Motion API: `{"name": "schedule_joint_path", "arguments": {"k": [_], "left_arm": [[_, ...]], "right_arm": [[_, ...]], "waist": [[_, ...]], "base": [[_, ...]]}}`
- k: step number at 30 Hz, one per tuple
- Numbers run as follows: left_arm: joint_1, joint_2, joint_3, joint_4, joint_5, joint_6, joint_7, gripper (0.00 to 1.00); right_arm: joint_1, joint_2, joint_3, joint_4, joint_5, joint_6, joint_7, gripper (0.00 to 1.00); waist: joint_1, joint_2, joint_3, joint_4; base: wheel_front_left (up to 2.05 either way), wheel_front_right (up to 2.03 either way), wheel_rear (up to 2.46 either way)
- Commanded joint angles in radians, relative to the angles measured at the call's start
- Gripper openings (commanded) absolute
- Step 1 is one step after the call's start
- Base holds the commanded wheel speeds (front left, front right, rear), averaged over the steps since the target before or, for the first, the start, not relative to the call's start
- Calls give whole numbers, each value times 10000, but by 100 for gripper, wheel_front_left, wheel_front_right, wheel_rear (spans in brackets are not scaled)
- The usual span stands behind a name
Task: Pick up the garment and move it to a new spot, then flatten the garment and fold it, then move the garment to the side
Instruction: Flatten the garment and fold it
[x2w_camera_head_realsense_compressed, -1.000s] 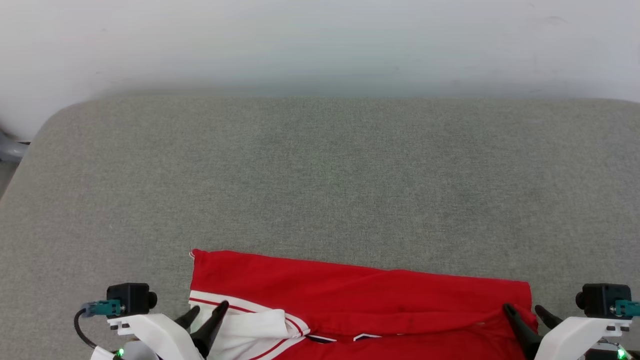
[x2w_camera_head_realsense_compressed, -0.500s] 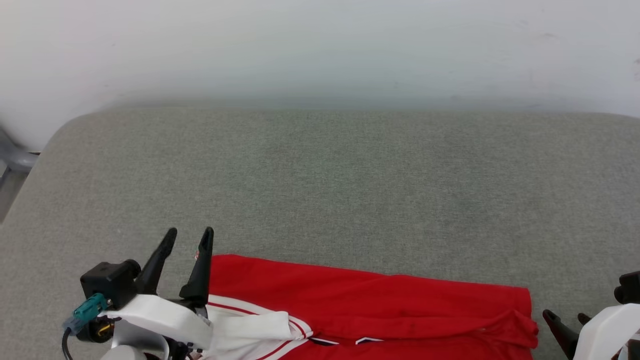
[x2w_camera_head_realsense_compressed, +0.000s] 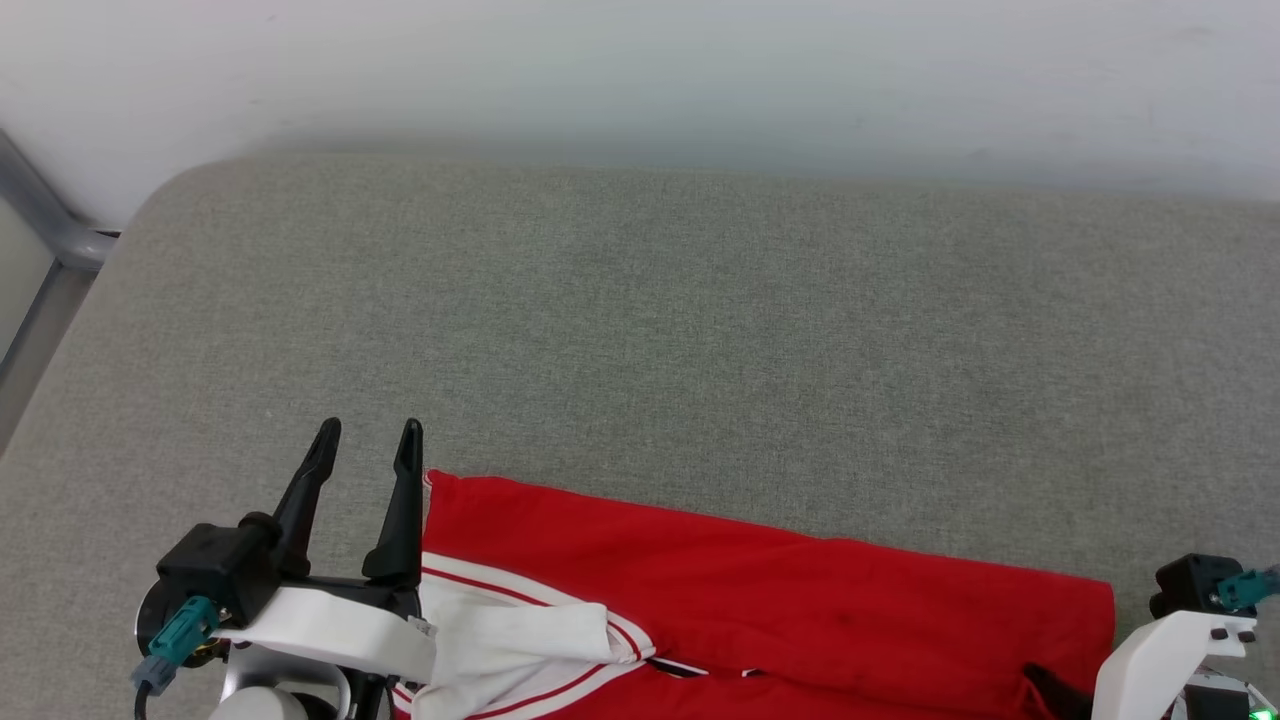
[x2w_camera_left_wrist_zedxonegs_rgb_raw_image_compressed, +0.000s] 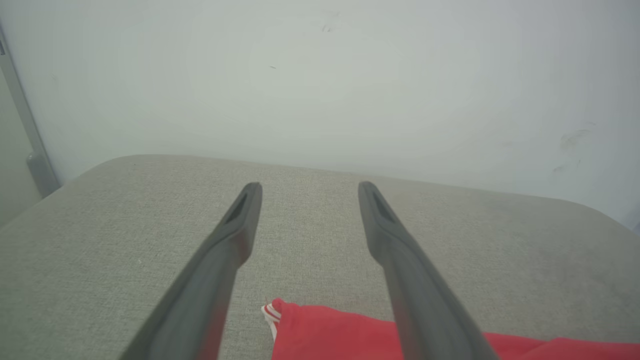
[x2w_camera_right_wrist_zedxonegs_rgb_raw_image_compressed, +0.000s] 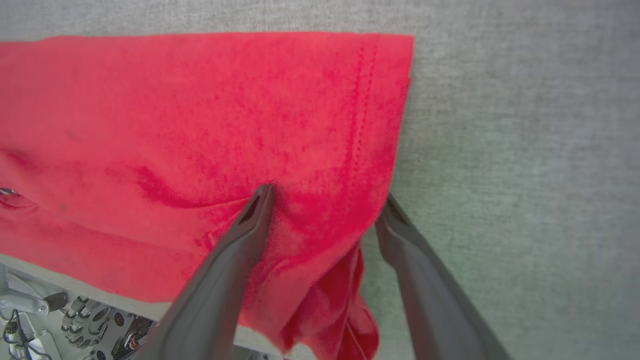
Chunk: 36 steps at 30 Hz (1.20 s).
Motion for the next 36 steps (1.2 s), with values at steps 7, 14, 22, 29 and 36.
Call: {"name": "schedule_joint_path", "arguments": {"k": [7, 14, 22, 29, 36], "left_arm": [[24, -176, 155, 141, 342, -260, -66, 100], [130, -196, 177, 388, 604, -264, -65, 100], [374, -58, 124, 468, 750, -40, 65, 100], [536, -7, 35, 362, 773, 57, 180, 100], [739, 0, -60, 375, 720, 126, 256, 100]], "right_arm": [[-83, 318, 540, 922, 398, -4, 398, 35], [-550, -49, 622, 822, 572, -7, 242, 0], [-1017, -607, 317, 658, 662, -8, 181, 0], [-871, -998, -1046, 756, 426, -8, 326, 0], [-811, -232, -2364, 674, 1003, -7, 1217, 0]], "waist": [[-1, -1, 227, 17], [-1, -1, -61, -185], [-1, -1, -597, -440], [-1, -1, -857, -523], [-1, -1, -1112, -574]], "base": [[0, 0, 0], [0, 0, 0], [0, 0, 0], [0, 0, 0], [0, 0, 0]]}}
